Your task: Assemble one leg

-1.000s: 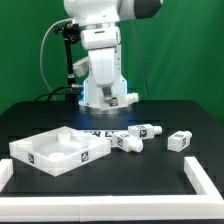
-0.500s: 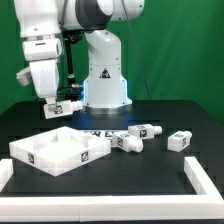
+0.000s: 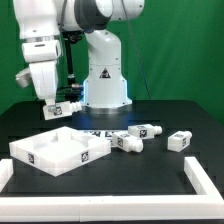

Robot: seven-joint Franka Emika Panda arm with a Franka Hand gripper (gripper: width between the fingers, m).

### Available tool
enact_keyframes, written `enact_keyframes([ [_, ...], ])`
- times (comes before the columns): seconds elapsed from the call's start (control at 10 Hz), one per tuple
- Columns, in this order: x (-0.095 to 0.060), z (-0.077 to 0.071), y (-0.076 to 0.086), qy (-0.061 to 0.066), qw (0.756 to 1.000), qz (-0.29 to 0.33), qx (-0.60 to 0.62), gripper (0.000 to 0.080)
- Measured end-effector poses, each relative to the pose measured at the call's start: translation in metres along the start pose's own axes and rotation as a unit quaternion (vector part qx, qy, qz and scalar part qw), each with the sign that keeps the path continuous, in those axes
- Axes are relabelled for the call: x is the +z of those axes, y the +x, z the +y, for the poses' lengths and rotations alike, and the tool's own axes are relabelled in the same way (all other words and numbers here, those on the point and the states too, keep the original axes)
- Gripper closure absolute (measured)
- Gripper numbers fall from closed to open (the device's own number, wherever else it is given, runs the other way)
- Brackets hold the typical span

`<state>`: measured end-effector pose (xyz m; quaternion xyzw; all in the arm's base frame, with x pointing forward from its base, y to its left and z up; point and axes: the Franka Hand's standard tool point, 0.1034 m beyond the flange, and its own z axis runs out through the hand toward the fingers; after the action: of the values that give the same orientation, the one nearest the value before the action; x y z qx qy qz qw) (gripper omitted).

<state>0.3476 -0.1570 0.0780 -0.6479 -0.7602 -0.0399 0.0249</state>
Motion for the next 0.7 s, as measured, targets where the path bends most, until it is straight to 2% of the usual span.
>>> enact_keyframes([
  [0.1,0.009,-0.016,-0.018,0.011,1.000,0.002,0.005,0.0515],
  [0.3,0.023,-0.036,-0.048,0.026,1.000,0.000,0.009,0.0515],
  [0.6,0.049,-0.054,-0.061,0.049,0.999,0.006,0.019,0.0515],
  [0.7,0.056,-0.059,-0.060,0.056,0.998,0.011,0.025,0.0515],
])
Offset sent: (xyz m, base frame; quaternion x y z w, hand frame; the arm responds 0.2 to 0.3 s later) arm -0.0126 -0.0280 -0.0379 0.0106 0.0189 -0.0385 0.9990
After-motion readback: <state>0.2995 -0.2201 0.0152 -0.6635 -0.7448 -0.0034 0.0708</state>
